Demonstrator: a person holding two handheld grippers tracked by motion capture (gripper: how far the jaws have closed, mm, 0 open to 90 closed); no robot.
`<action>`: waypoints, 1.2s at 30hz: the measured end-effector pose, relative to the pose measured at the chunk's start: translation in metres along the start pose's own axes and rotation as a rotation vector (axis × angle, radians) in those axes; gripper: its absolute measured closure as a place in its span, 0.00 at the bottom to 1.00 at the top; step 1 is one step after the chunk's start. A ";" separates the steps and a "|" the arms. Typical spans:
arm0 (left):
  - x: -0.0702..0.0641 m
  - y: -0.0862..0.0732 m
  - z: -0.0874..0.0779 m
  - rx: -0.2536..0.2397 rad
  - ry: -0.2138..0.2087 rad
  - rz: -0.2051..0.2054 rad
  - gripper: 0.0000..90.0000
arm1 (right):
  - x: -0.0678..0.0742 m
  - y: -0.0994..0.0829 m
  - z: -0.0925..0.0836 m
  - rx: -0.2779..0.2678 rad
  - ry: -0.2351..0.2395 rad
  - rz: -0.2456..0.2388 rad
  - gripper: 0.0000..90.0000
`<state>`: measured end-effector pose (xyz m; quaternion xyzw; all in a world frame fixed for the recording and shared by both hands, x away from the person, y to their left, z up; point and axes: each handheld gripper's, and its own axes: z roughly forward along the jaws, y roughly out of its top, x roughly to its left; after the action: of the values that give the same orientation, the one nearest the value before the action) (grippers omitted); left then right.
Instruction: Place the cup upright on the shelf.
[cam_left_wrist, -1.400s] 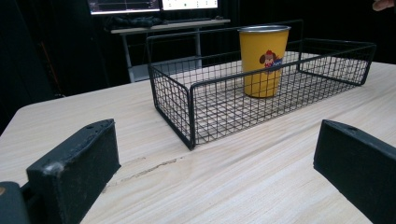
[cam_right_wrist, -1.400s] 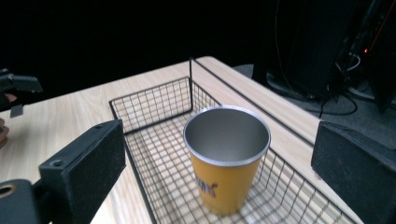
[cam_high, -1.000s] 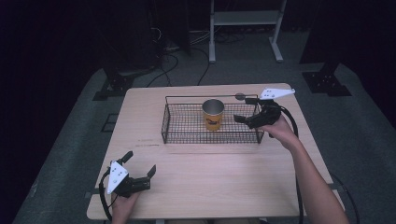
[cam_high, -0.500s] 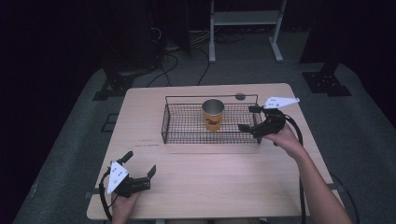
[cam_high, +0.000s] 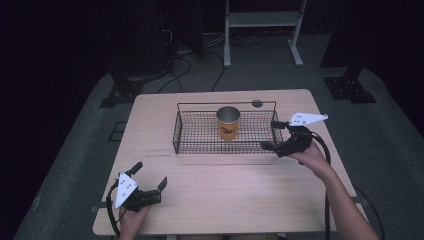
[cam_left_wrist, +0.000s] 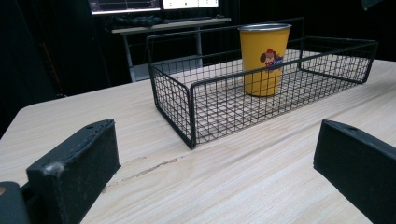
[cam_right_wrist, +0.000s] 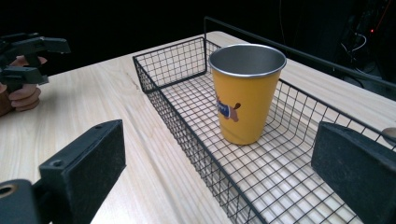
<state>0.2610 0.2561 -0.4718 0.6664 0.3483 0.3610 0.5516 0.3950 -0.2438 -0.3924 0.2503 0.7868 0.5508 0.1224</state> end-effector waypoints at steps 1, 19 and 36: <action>0.000 0.000 0.000 0.000 0.000 0.000 0.00 | 0.001 -0.001 -0.001 0.008 0.007 0.001 0.03; 0.000 0.000 0.000 0.000 0.002 0.002 0.00 | 0.015 -0.021 -0.020 0.000 -0.005 -0.004 0.03; 0.000 0.000 0.000 0.000 0.003 0.001 0.00 | 0.030 -0.043 -0.032 -0.012 -0.006 0.011 0.03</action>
<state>0.2605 0.2561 -0.4718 0.6661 0.3489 0.3622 0.5507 0.3440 -0.2652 -0.4185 0.2554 0.7816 0.5556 0.1232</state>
